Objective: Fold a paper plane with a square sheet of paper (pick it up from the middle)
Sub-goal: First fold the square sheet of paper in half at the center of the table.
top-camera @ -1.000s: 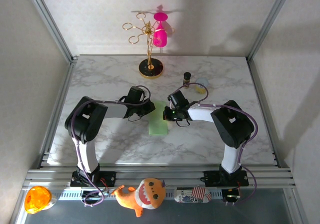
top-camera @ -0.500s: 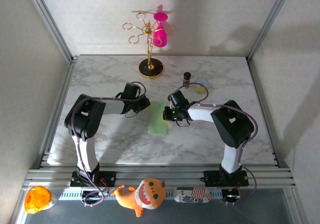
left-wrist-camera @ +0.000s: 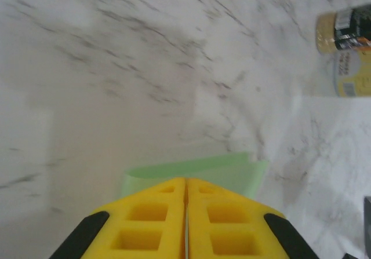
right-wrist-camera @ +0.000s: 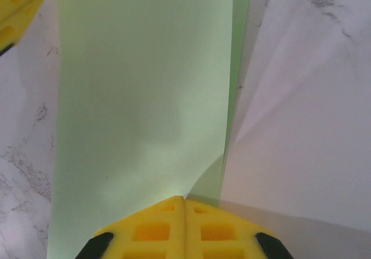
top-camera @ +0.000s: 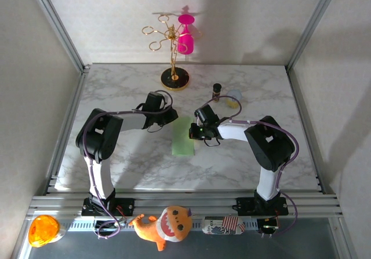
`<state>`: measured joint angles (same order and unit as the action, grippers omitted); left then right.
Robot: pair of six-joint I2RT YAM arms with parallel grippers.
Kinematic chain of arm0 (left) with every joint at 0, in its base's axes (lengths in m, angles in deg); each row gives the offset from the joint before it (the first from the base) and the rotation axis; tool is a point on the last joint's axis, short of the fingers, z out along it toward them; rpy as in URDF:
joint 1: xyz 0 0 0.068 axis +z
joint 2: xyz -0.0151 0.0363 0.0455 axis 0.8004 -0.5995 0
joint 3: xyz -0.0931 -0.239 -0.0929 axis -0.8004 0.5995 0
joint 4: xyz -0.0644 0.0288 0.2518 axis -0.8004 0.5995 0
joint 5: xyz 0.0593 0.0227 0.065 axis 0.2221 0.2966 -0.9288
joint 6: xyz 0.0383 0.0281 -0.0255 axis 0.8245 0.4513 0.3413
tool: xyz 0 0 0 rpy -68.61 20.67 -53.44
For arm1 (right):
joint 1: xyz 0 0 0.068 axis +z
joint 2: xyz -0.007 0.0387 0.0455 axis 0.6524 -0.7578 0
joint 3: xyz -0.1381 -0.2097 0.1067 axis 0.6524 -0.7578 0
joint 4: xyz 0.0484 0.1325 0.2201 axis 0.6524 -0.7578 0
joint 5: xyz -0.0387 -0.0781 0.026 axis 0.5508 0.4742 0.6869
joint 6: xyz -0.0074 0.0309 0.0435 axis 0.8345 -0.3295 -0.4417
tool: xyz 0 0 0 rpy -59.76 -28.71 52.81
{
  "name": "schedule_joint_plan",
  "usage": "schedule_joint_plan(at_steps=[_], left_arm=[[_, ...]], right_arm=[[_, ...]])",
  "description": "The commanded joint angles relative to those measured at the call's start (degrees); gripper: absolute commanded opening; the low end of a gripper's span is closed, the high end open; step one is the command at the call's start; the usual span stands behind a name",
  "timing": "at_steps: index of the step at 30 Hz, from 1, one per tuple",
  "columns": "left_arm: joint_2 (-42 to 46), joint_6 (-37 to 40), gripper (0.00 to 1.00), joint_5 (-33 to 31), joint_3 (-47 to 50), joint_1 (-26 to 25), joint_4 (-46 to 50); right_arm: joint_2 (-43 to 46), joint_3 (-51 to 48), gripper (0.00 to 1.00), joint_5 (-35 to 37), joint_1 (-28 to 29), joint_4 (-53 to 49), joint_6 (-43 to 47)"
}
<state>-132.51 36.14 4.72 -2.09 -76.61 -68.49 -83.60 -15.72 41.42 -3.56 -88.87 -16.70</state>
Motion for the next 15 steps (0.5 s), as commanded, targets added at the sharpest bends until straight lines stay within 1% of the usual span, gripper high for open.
schedule_joint_plan(at_steps=[1, 6, 10, 15], left_arm=[[-0.98, -1.01, 0.09, 0.93, -0.35, -0.46, -0.79], [-3.47, -1.01, 0.08, -2.83, -1.65, -0.07, 2.25], [-4.63, -2.02, 0.08, -5.27, -0.8, 1.53, 2.37], [-5.68, -1.35, 0.08, -6.01, -1.42, 3.9, 3.47]], right_arm=[[-9.96, -7.32, 0.04, 15.51, -1.55, -20.27, 0.18], [-9.73, -7.46, 0.04, 15.53, -1.57, -20.18, 0.27], [-9.81, -7.84, 0.04, 15.5, -1.57, -20.01, 0.23], [-9.8, -8.29, 0.04, 15.39, -1.57, -19.83, 0.01]])
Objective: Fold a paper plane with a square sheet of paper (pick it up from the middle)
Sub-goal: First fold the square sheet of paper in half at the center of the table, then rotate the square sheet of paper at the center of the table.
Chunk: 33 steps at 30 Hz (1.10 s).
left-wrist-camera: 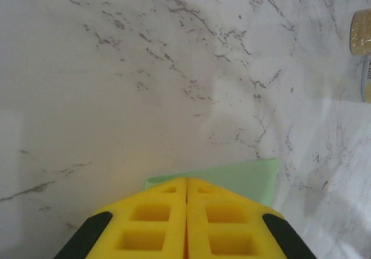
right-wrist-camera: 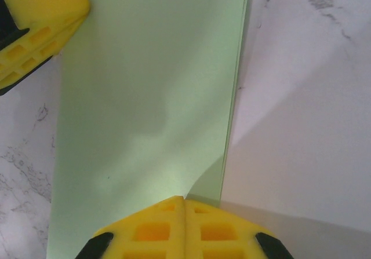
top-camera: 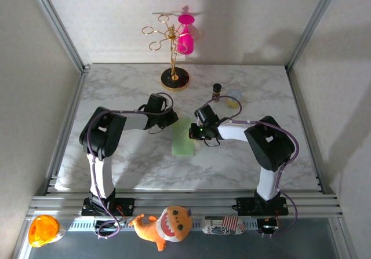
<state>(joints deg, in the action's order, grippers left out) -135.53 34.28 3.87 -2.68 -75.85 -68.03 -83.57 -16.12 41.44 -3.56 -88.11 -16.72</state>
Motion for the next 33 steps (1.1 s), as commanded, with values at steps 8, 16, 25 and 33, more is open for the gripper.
schedule_joint_plan(at_steps=[8, 16, 25, 33], left_arm=[[0.67, 3.65, 0.11, -4.04, -5.48, 5.33, 7.06], [10.95, -1.5, 0.13, 0.19, 1.66, 1.98, 3.85], [20.0, -8.37, 0.12, 0.11, 15.75, -5.65, 0.14], [20.19, -13.11, 0.09, 2.31, 18.25, -9.41, -6.49]], right_arm=[[-9.34, -7.68, 0.04, 15.15, -1.57, -20.26, -0.9], [-4.76, -7.05, 0.03, 13.43, -1.57, -16.24, -7.3], [12.45, -2.0, 0.09, 6.25, -1.75, -5.16, -3.93], [8.72, 1.51, 0.12, 0.24, -1.97, -4.14, -1.36]])
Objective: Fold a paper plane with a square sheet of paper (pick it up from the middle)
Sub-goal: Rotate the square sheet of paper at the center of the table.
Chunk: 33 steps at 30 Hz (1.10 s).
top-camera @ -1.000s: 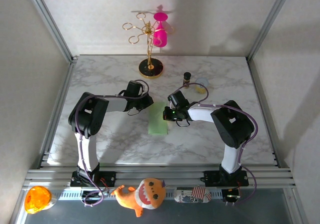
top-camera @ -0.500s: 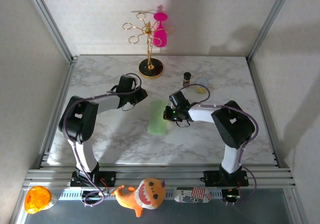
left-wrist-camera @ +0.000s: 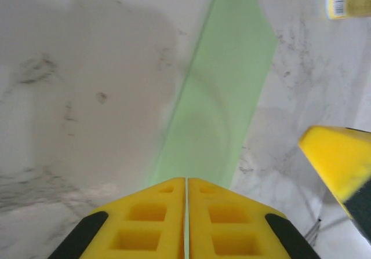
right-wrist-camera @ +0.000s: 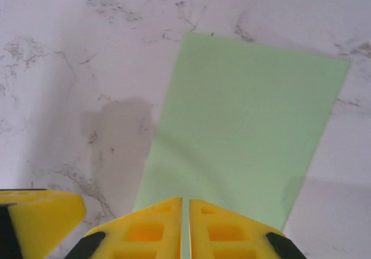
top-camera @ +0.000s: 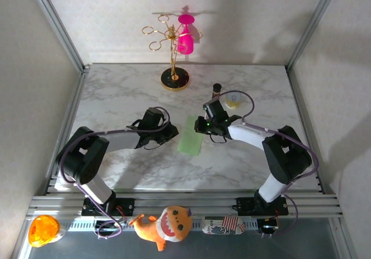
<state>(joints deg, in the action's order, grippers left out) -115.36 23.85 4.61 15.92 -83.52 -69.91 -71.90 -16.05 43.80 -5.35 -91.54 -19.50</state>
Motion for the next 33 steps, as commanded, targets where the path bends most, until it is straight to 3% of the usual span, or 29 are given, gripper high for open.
schedule_joint_plan(at_steps=[1, 17, 25, 33], left_arm=[[-0.65, -2.83, 0.08, 1.72, -0.64, -2.15, -4.85], [-7.49, -4.27, 0.05, -1.06, -0.88, -4.09, -2.8], [-6.19, -4.09, 0.05, -3.55, 0.87, -4.08, 0.01], [-3.74, -2.29, 0.09, -2.64, -1.38, -4.11, 1.1]], right_arm=[[-3.95, 1.83, 0.12, -2.72, -0.15, -0.29, 1.24], [-16.22, 9.67, 0.1, -6.02, -1.34, -0.61, 4.66], [-20.11, 11.73, 0.1, -6.37, -1.71, -1.2, 7.38], [-15.52, 13.25, 0.14, -8.18, -2.04, -1.01, 8.33]])
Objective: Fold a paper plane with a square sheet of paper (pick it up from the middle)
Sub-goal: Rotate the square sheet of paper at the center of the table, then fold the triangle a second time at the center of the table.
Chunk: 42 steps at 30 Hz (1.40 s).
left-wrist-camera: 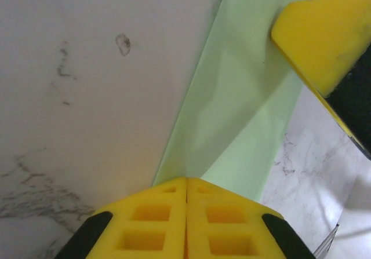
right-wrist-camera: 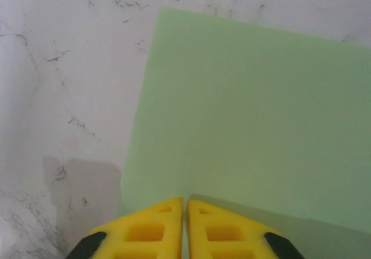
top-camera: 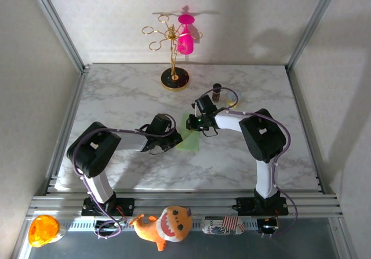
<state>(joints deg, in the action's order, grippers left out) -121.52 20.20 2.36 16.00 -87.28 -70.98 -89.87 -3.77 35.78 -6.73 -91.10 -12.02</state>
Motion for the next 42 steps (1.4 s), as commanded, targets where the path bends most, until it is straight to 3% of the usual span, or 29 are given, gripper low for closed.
schedule_joint_plan(at_steps=[1, 6, 16, 31, 42], left_arm=[[3.0, 1.45, 0.1, -0.02, -2.17, -0.34, 1.89], [3.11, 3.78, 0.16, -2.32, -7.07, -0.04, 4.04], [-8.3, 5.58, 0.19, -5.06, -18.37, 1.58, 7.01], [-9.23, -7.54, 0.18, -10.66, -8.81, 2.29, -0.87], [-8.41, -8.12, 0.17, -10.34, -7.71, 2.28, -1.55]], right_arm=[[4.65, 0.27, 0.16, -0.19, -0.75, -0.95, 0.13], [15.45, -7.72, 0.28, 2.22, -1.5, 2.15, -6.55], [29.41, -21.53, 0.41, 5.5, -3.22, 3.97, -18.74], [28.49, -27.93, 0.44, -4.68, -2.71, 4.73, -29.61], [24.56, -29.2, 0.45, -8.47, -0.78, 7.95, -31.65]])
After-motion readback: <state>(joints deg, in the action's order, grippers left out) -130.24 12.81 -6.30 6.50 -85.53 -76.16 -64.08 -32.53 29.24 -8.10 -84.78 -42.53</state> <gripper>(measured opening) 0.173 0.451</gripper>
